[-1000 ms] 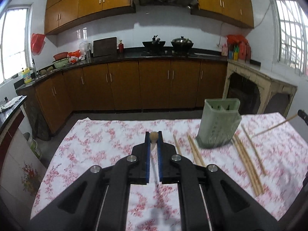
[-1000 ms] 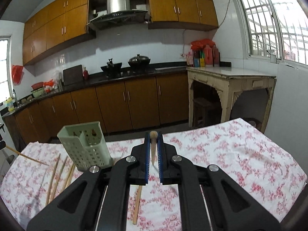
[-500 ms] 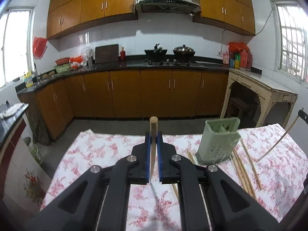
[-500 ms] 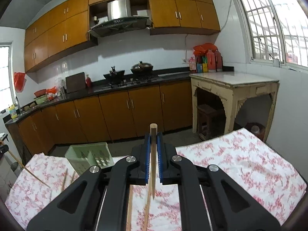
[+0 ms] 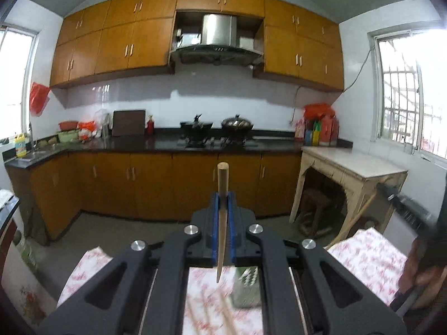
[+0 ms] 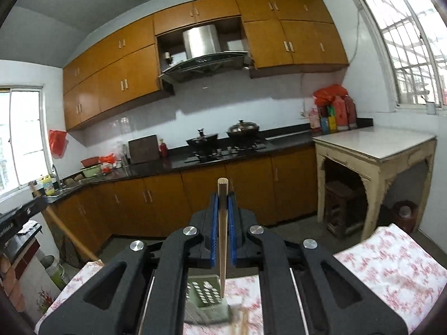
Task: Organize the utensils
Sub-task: 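Lift the left gripper's chopstick upright over the green holder while the right gripper carries its own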
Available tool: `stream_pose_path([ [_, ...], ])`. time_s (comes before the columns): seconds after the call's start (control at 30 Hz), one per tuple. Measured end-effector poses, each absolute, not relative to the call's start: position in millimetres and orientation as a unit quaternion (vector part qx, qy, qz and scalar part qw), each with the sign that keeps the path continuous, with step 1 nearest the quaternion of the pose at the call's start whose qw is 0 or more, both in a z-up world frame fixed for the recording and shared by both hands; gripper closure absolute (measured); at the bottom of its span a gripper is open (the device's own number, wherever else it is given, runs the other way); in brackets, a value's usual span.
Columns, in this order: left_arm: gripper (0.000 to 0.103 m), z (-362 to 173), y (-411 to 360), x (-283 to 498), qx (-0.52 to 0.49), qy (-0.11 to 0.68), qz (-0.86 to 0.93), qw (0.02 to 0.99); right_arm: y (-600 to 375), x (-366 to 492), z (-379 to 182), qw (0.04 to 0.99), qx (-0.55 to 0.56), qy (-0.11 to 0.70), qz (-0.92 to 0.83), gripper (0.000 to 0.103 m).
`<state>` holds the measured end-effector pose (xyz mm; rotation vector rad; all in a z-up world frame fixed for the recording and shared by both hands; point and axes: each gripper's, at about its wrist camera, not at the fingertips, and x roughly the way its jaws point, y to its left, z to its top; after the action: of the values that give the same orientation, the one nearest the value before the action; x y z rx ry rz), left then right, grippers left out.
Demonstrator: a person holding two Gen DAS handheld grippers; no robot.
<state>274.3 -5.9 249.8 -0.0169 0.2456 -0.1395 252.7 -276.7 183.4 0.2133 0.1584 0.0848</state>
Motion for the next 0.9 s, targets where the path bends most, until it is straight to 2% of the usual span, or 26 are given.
stream_pose_path([
  [0.27, 0.096, 245.6, -48.8, 309.6, -0.021, 0.126, -0.09, 0.988, -260.1, 274.9, 179.1, 0.989, 0.106, 0.082, 0.066, 0.095],
  [0.67, 0.096, 172.1, -61.4, 353.2, -0.018, 0.196, -0.084, 0.977, -247.0, 306.9, 130.3, 0.977, 0.109, 0.164, 0.078, 0.095],
  [0.9, 0.094, 154.1, -53.8, 356.8, -0.013, 0.22, -0.074, 0.973, -242.0, 310.6, 121.1, 0.974, 0.097, 0.189, 0.08, 0.094],
])
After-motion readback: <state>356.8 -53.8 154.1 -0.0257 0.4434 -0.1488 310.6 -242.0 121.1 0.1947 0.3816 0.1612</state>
